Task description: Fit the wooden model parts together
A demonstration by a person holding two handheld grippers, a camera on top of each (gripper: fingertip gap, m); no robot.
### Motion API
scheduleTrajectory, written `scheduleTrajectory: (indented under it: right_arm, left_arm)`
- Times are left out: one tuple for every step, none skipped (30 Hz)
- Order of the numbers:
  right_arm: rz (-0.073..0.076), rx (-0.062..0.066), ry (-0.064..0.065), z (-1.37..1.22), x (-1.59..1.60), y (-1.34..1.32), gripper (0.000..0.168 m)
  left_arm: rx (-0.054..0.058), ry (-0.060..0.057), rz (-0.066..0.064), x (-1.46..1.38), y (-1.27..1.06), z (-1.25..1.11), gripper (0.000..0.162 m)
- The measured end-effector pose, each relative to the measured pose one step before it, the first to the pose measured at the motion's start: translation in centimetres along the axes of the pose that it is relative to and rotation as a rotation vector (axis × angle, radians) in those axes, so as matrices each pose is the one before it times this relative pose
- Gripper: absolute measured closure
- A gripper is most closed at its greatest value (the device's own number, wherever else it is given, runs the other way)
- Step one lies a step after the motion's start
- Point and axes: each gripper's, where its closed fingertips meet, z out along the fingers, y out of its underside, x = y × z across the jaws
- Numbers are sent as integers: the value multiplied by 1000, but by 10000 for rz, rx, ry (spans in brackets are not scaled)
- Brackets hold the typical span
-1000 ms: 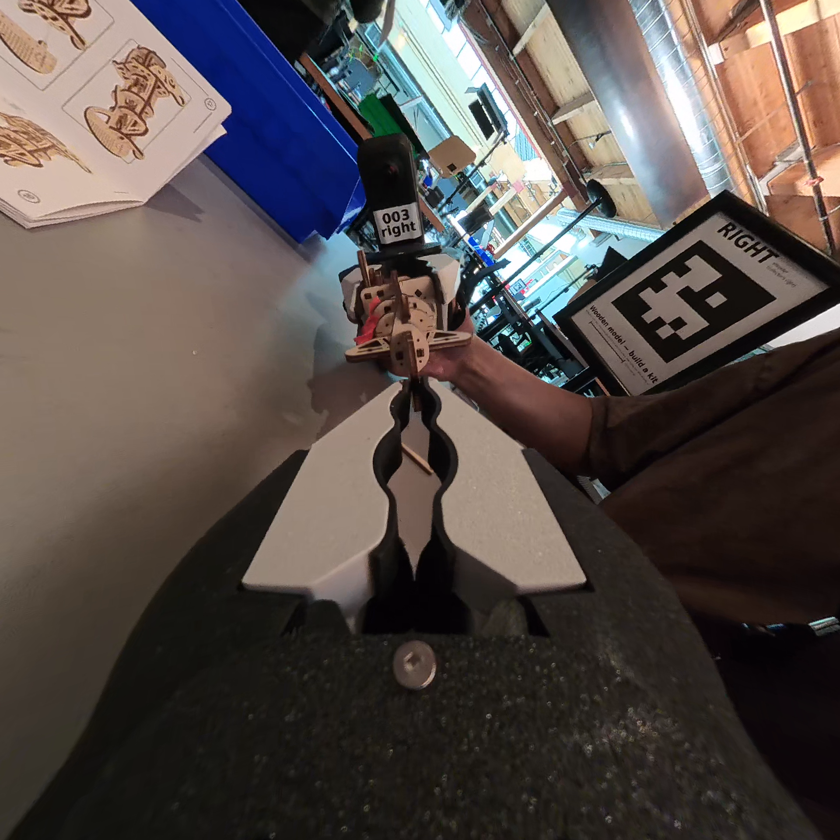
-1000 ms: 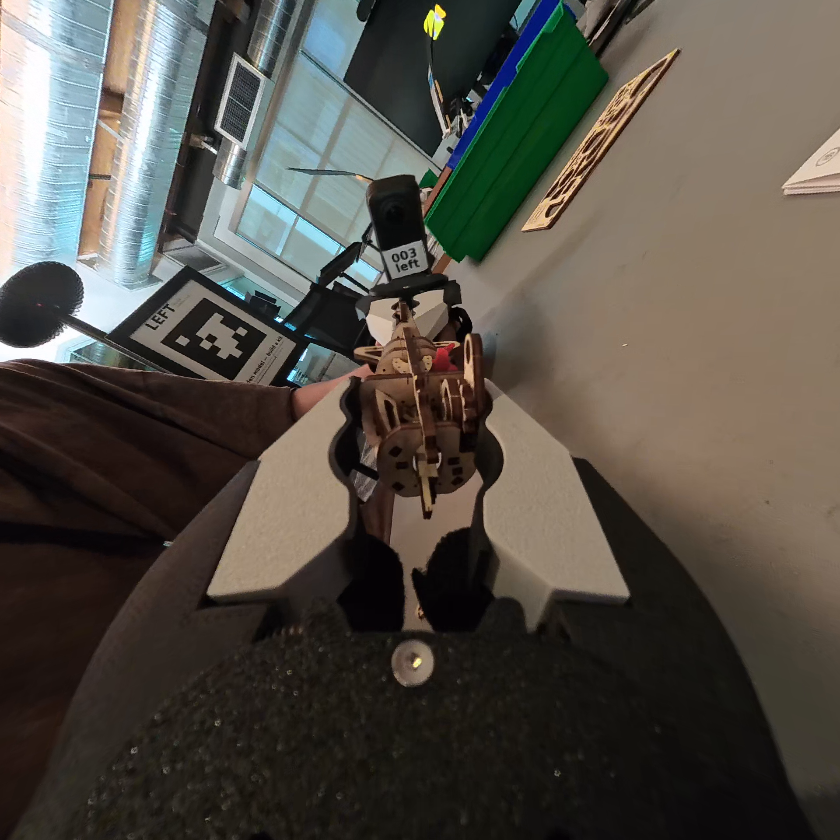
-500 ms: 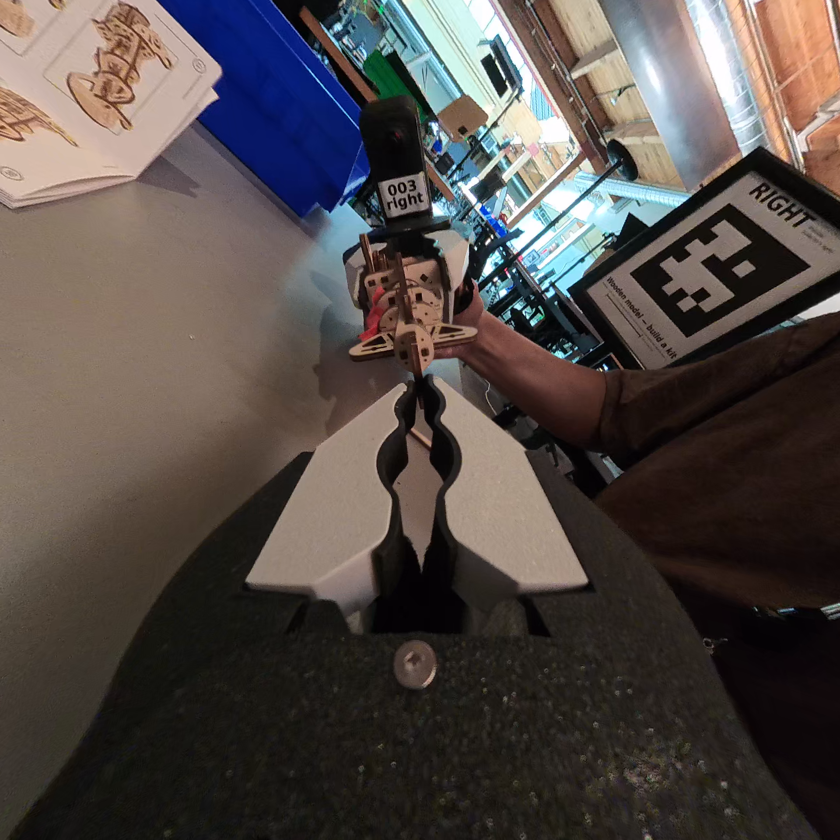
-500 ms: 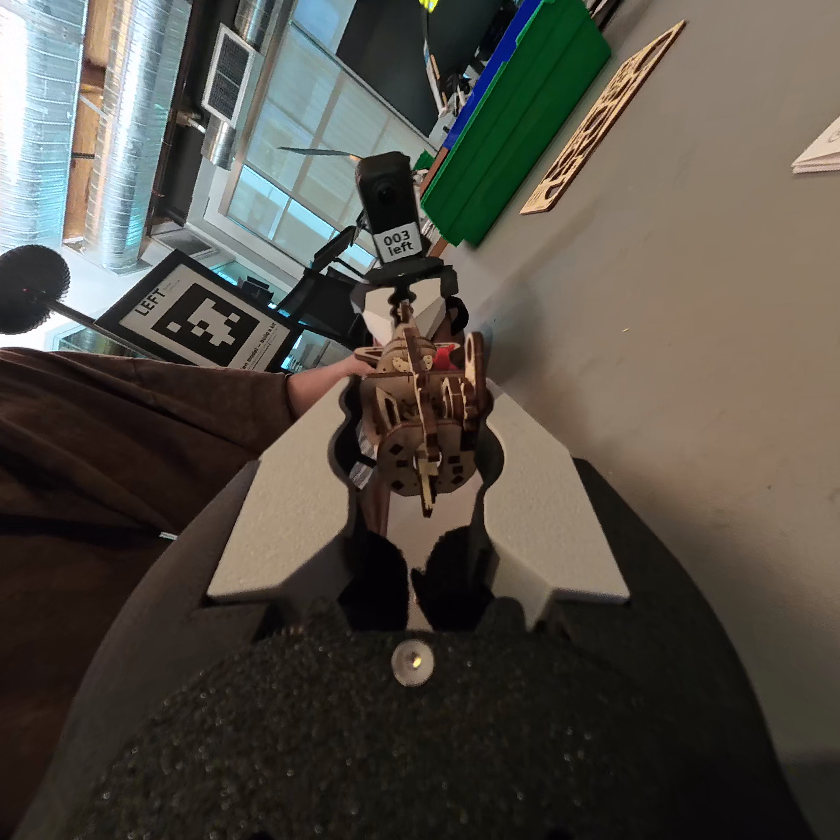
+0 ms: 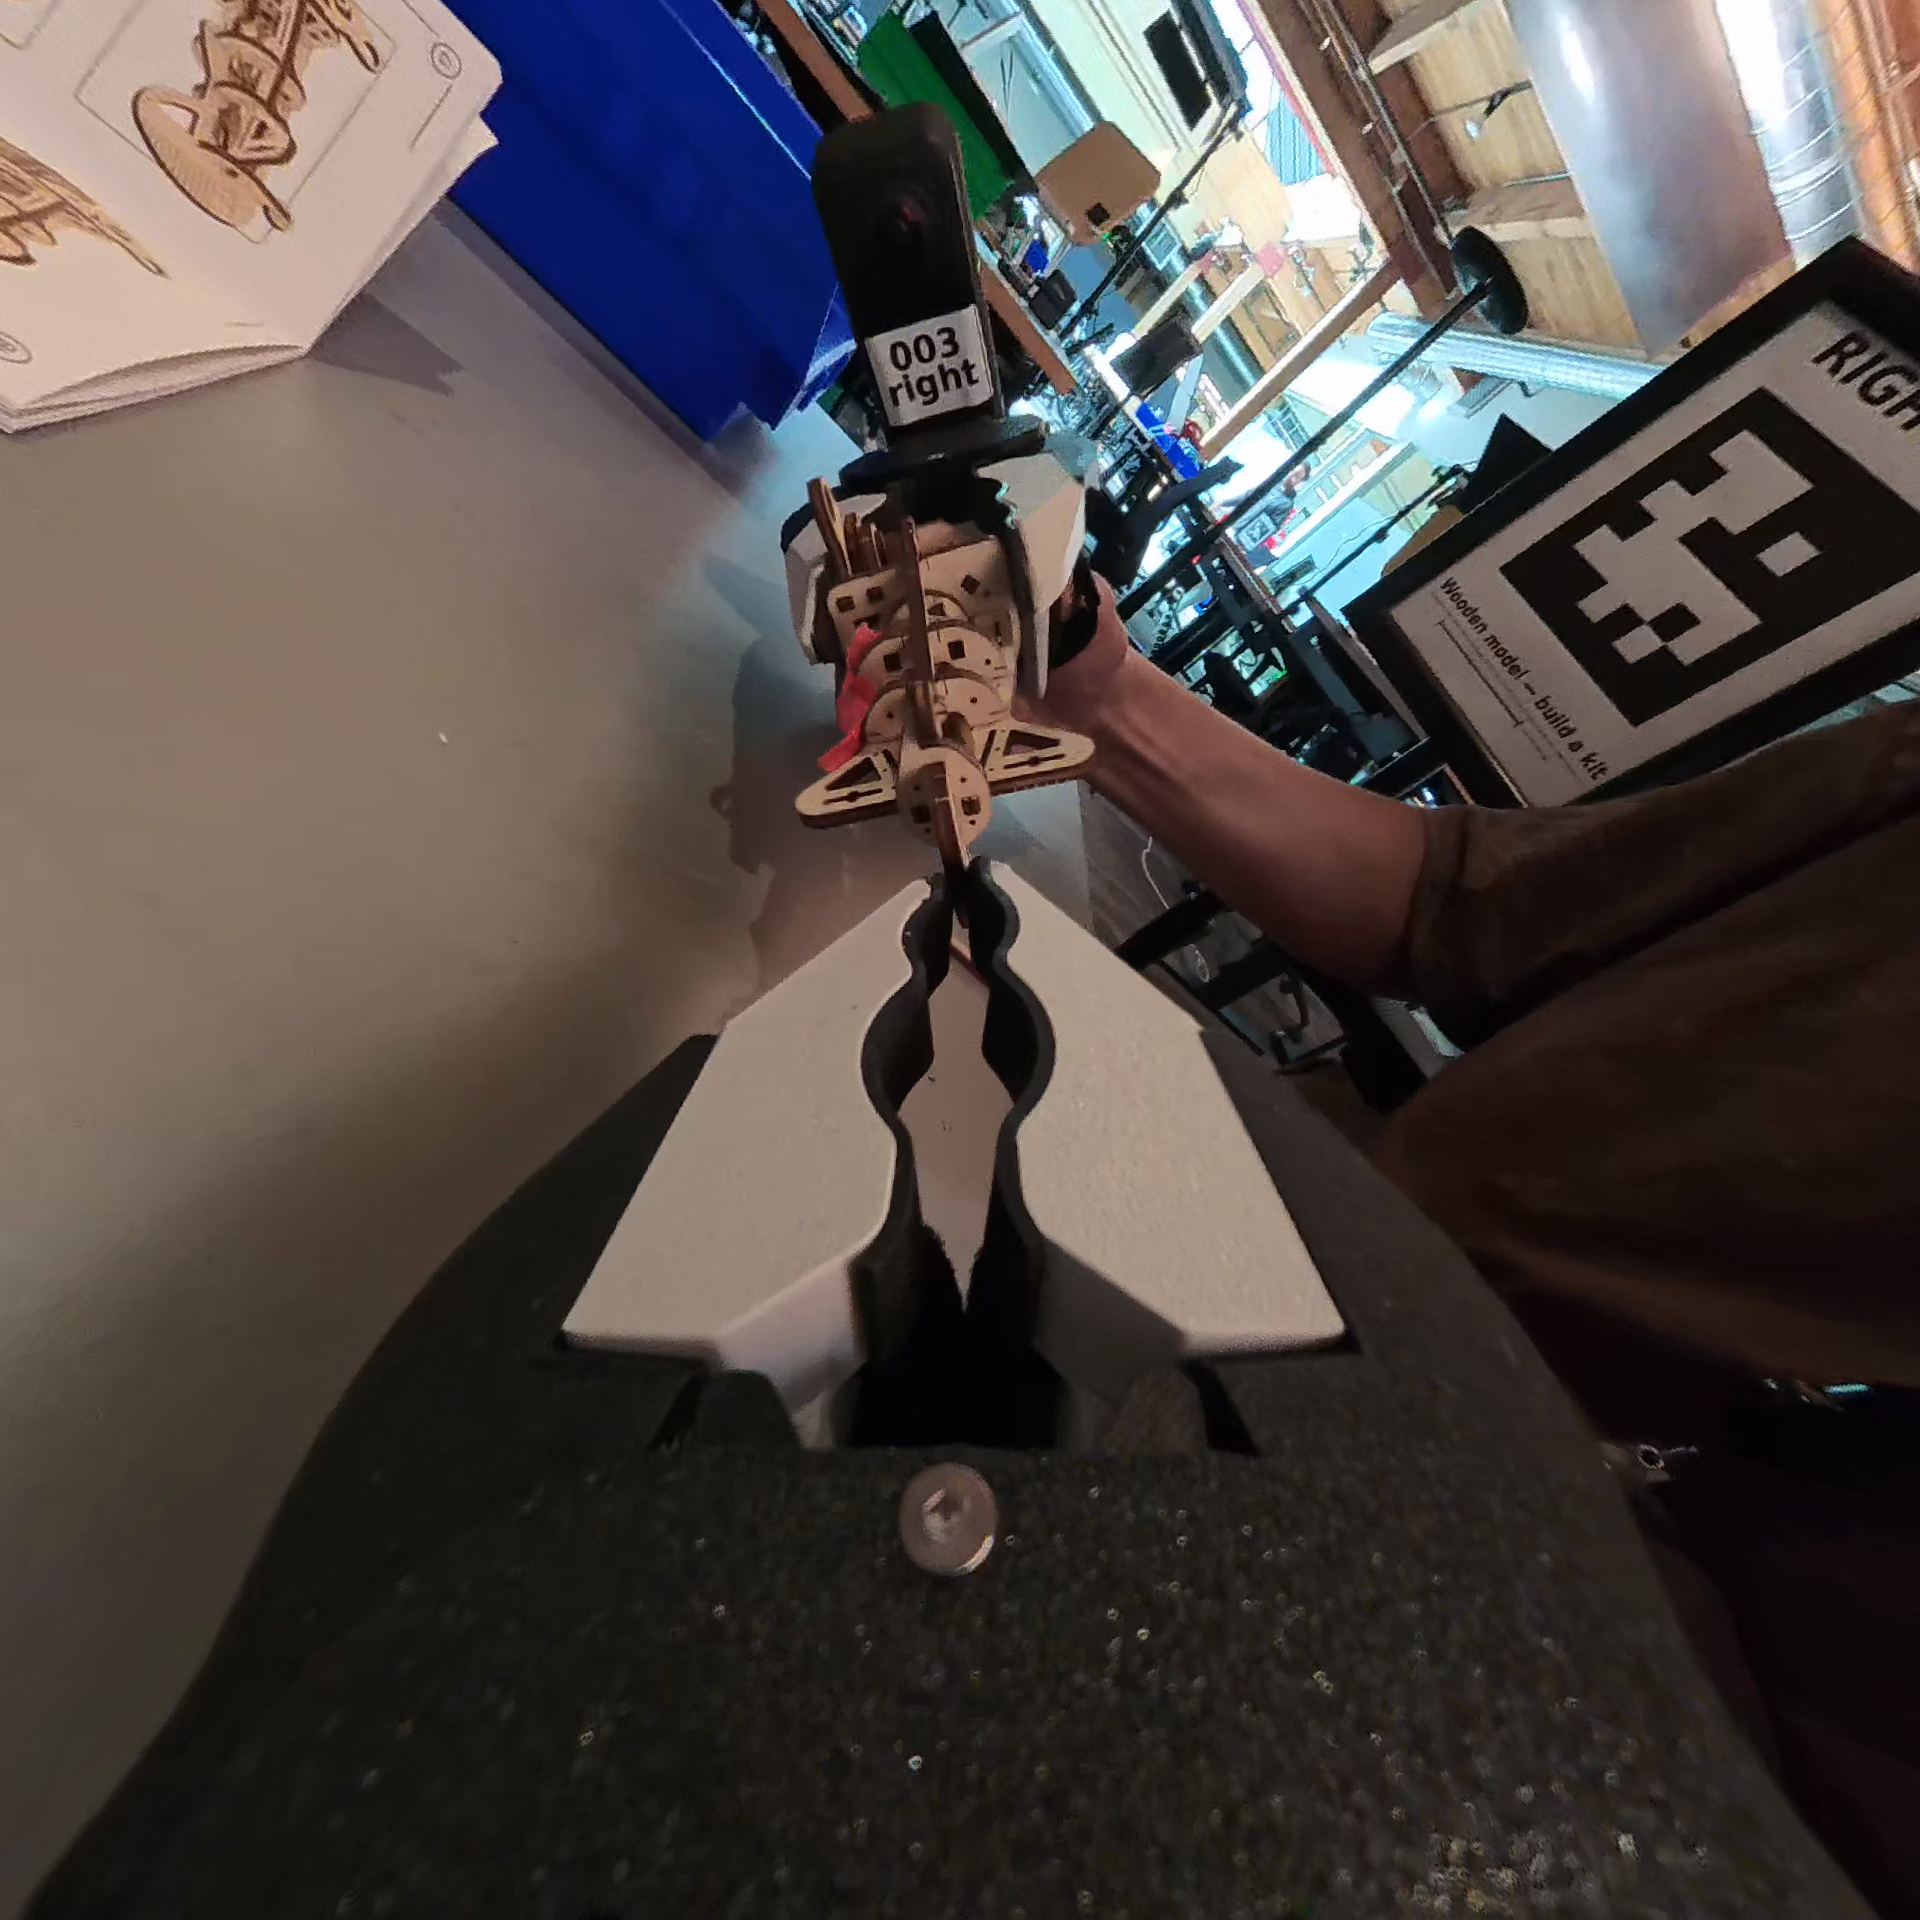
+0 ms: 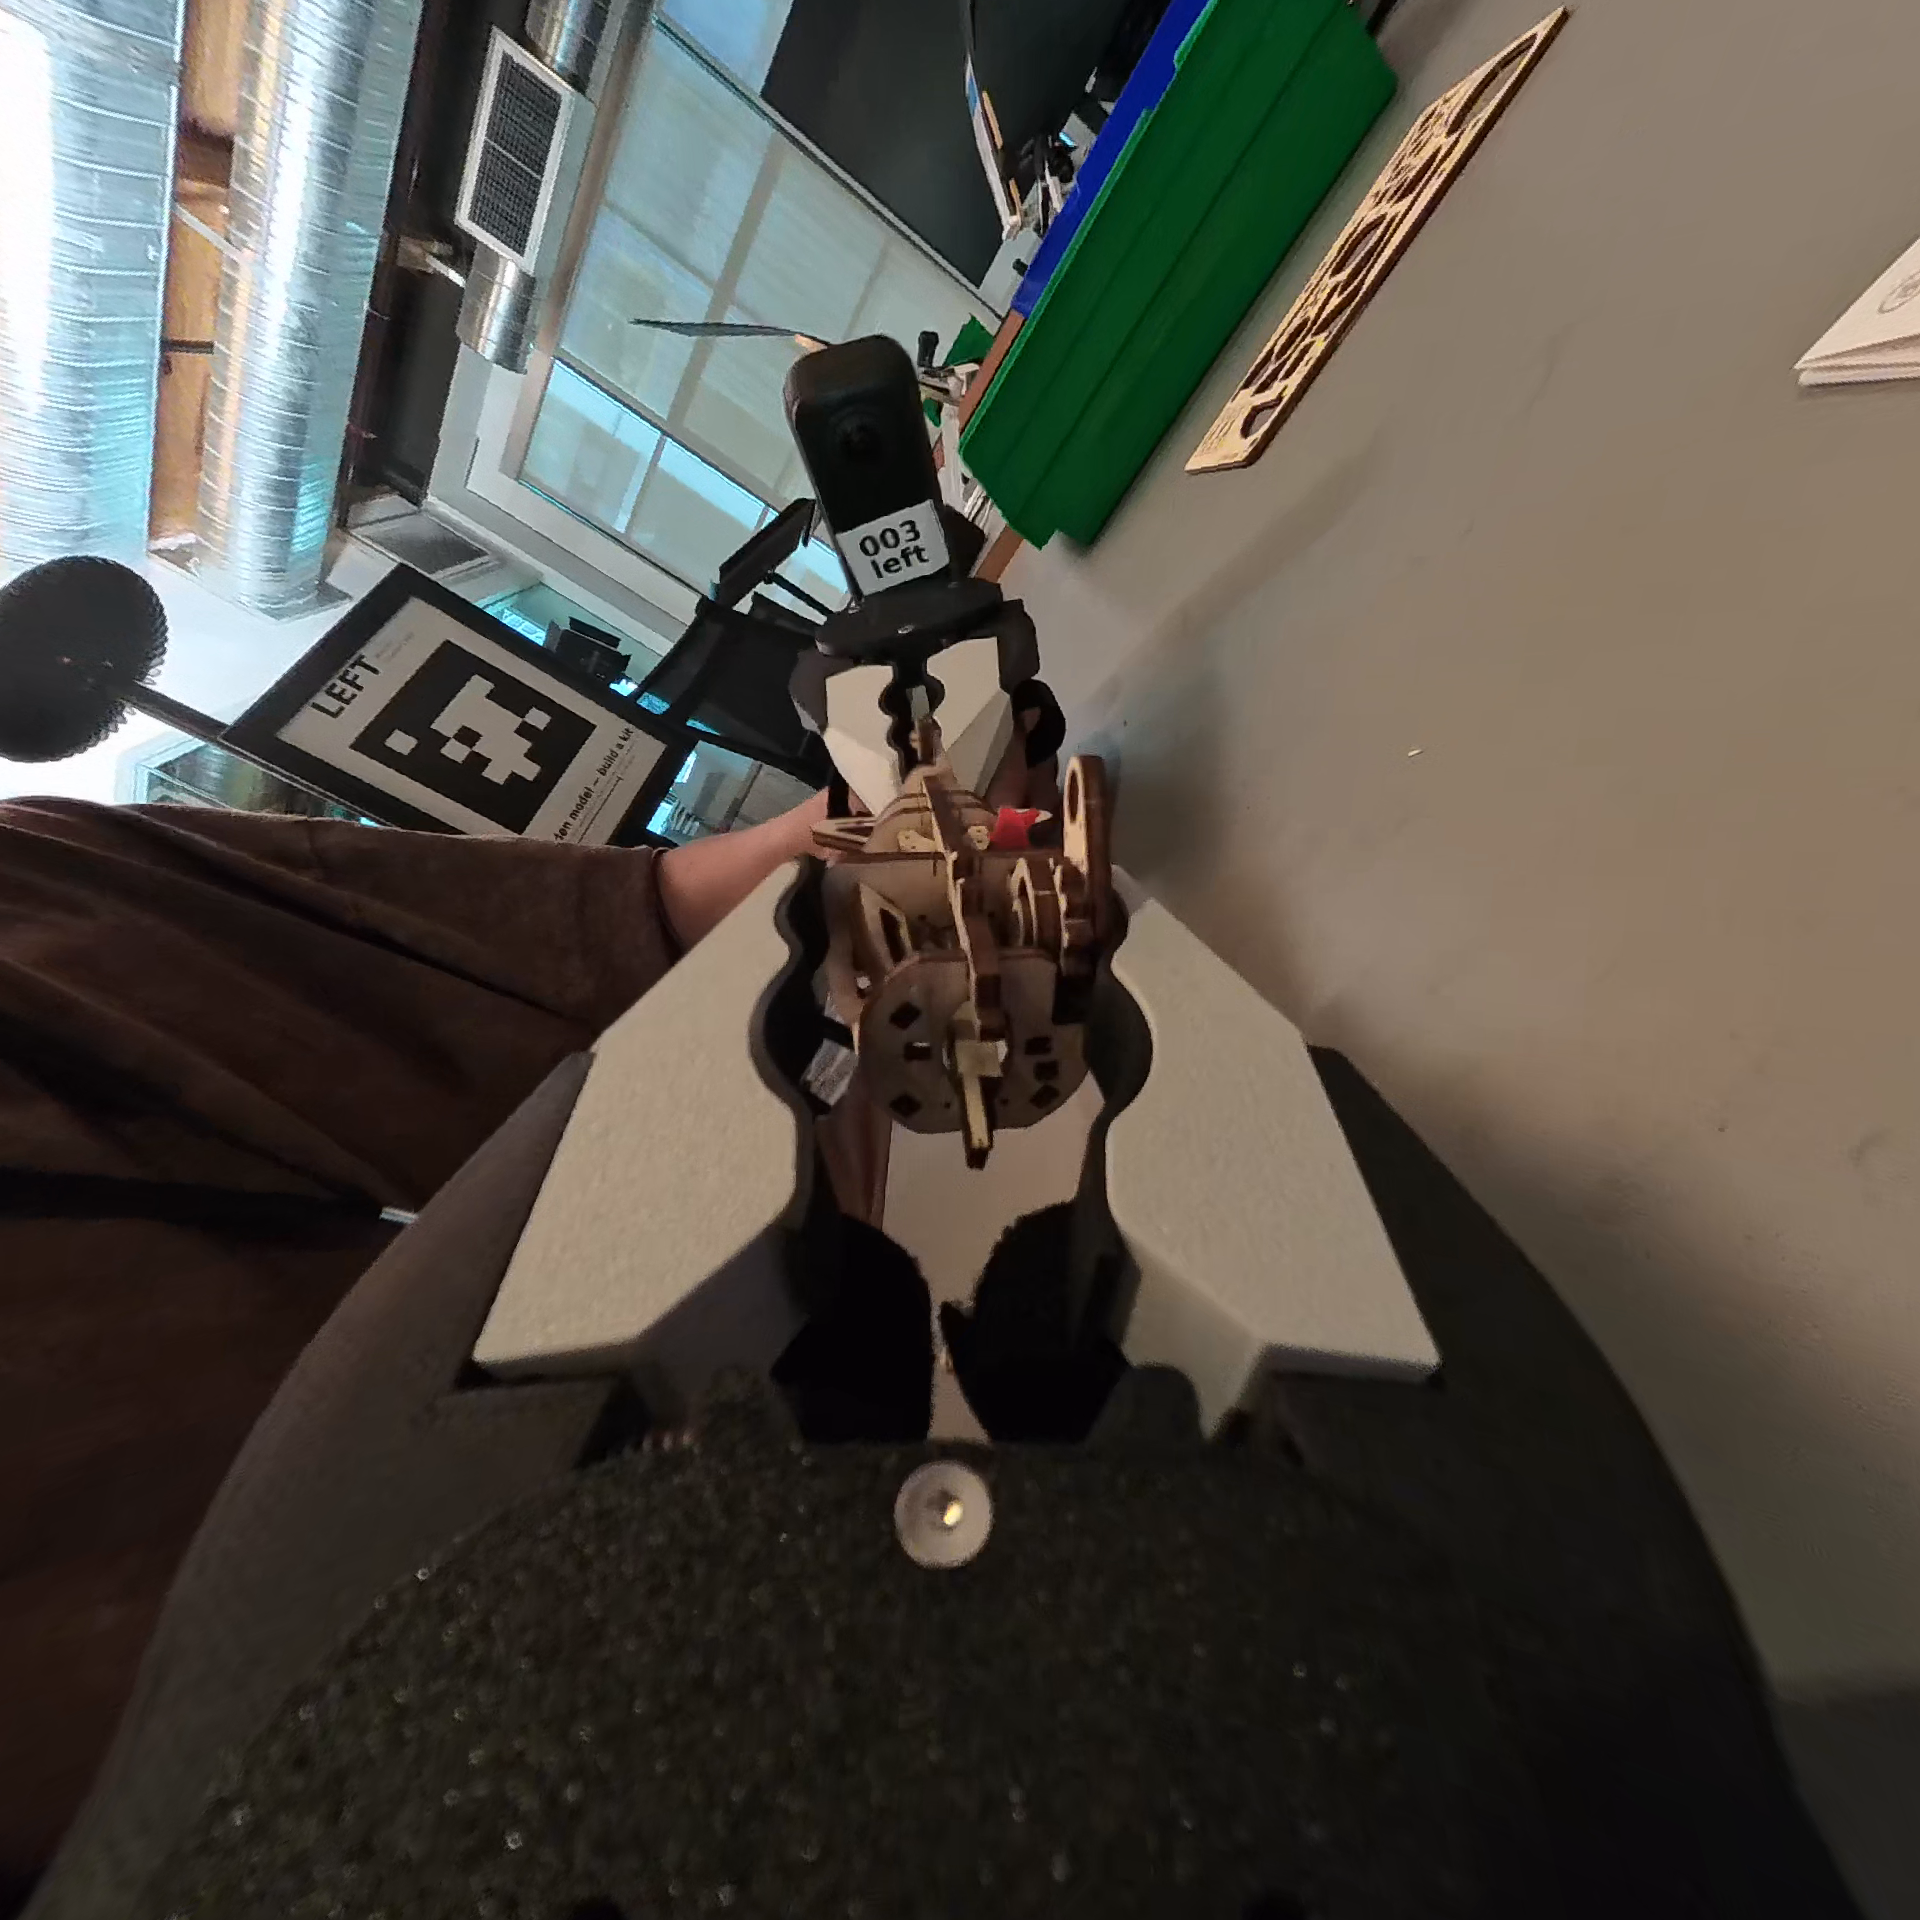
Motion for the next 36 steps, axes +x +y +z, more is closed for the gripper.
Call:
scheduleTrajectory:
  right_arm:
    - [21,-74,2,-161,31,112,120]
    - [97,134,-41,-23,41,-293,120]
    - [29,287,-84,103,-108,-451,120]
    - [-98,165,39,99,-65,-164,121]
    - [-128,11,147,4,82,72,120]
    - [-45,-11,132,-32,109,85,120]
    - [55,42,67,4,74,-16,120]
    - [37,74,-7,29,-42,-40,120]
    - [-75,65,-4,52,-100,-51,120]
    - [-110,98,20,36,-78,-135,120]
    - [-5,224,-46,-39,-109,-304,120]
    - [71,296,-100,-142,-147,-341,120]
    - [-64,222,-24,-176,-75,-202,121]
    - [-288,73,90,-101,-18,40,120]
    - [-409,-151,178,37,-18,317,120]
    - [-493,-340,226,155,-52,509,120]
    - [-597,-401,194,281,-188,553,120]
    - [-647,-395,172,356,-312,469,120]
    - [-647,-379,187,375,-385,270,120]
    - [-592,-472,151,400,-480,222,120]
    - [-517,-652,80,384,-594,267,120]
    - [-442,-684,88,346,-606,151,120]
    - [-395,-533,105,290,-547,-119,120]
    - [-339,-432,52,298,-577,-233,120]
    - [-279,-460,-19,280,-601,-154,120]
    - [-219,-429,-23,276,-536,-111,120]
    - [-196,-425,23,240,-390,-17,120]
    - [-185,-329,101,151,-199,-103,120]
    - [-135,-149,54,76,-193,-247,120]
    - [-53,-111,-81,12,-322,-260,120]
    - [23,-13,-133,-70,-318,-352,120]
    - [43,141,-133,-149,-246,-481,120]
    - [36,194,-91,-179,-154,-490,120]
    - [17,257,-31,-205,-45,-508,120]
    - [35,333,-37,-239,-19,-572,120]
    - [47,465,-12,-342,29,-744,116]
  left_arm:
    - [-161,-2,76,79,243,200,162]
    - [-247,-63,93,0,333,268,162]
    - [187,55,-26,22,-296,-96,162]
    - [530,175,-150,39,-805,-419,162]
    - [60,-16,-60,-108,-125,-154,162]
    - [-66,-190,105,-185,85,-28,162]
    - [74,-125,25,-114,-108,-68,162]
    - [54,-31,-45,-42,-102,-72,161]
    - [28,84,-88,105,-92,-99,161]
    - [48,29,-89,61,-72,-114,161]
    - [-49,-50,-59,19,130,-121,159]
    - [-211,-162,-16,-94,408,-112,150]
    - [-183,-210,41,-80,404,-151,137]
    - [-59,-111,106,170,176,-197,128]
    - [9,-96,189,300,-38,-232,120]
    - [10,-236,307,192,-143,-243,114]
    - [-67,-338,430,92,-129,-235,110]
    - [-159,-386,498,34,-87,-204,106]
    - [-245,-359,531,108,-25,-127,104]
    - [-301,-307,542,173,-6,-55,102]
    - [-376,-258,519,199,44,2,100]
    - [-435,-154,456,295,113,73,98]
    - [-382,-27,325,395,12,173,97]
    - [-354,128,222,567,-6,264,96]
    - [-316,303,142,768,11,347,96]
    - [-237,281,91,661,-51,369,96]
    - [-132,180,47,459,-102,400,97]
    - [-133,228,36,495,-10,402,98]
    - [-147,171,52,400,79,400,101]
    - [-139,37,89,199,125,382,104]
    - [-98,-90,101,9,107,298,110]
    - [-74,-105,114,-50,111,230,115]
    - [5,-93,112,-48,-20,132,120]
    - [210,-14,60,57,-351,14,120]
    - [239,5,-43,19,-405,-8,121]
    - [246,48,-60,76,-375,-22,121]
